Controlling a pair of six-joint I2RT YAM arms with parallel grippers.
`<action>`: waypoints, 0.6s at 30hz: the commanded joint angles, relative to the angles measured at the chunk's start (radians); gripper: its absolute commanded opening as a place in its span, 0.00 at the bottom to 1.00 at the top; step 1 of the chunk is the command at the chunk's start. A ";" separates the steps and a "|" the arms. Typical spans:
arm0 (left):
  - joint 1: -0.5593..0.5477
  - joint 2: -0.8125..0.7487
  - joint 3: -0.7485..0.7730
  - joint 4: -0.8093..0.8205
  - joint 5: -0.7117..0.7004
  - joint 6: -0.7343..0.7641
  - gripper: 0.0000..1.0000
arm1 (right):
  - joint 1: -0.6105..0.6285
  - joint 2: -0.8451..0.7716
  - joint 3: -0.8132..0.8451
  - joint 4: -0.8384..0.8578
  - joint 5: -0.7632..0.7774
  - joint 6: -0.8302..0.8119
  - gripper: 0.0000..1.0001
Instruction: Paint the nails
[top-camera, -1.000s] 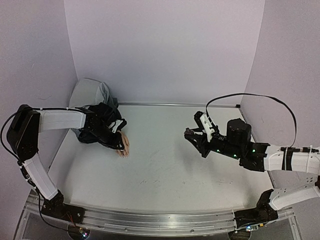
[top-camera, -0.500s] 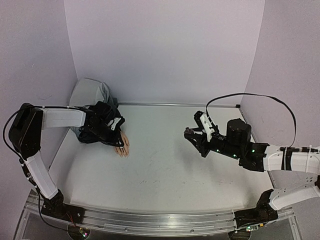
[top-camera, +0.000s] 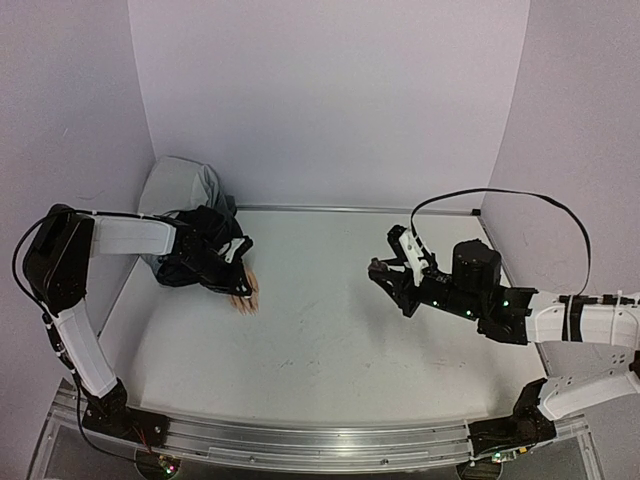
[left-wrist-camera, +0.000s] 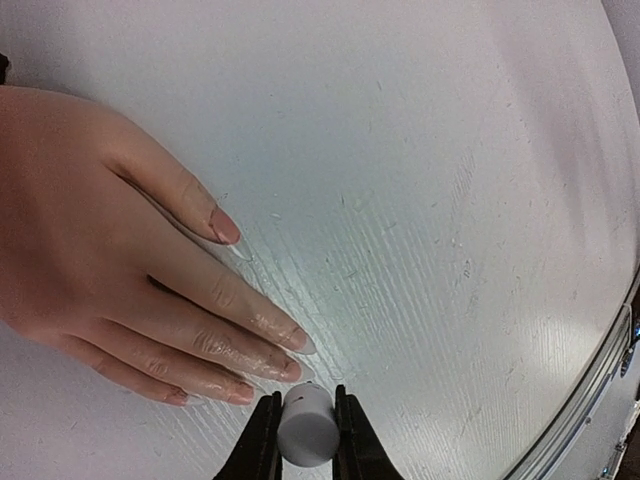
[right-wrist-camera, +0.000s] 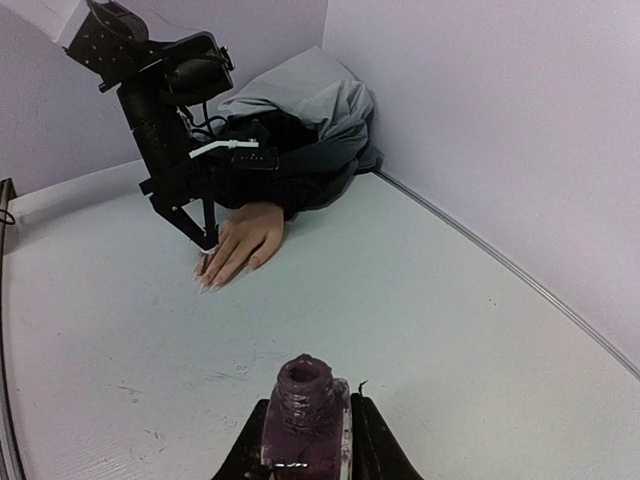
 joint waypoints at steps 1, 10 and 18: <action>0.010 0.015 0.035 0.036 0.018 -0.005 0.00 | -0.002 -0.004 0.006 0.069 0.000 -0.007 0.00; 0.015 0.035 0.036 0.036 0.030 -0.003 0.00 | -0.002 0.003 0.007 0.070 0.000 -0.005 0.00; 0.018 0.044 0.037 0.038 0.030 0.001 0.00 | -0.002 -0.001 0.005 0.070 0.000 -0.005 0.00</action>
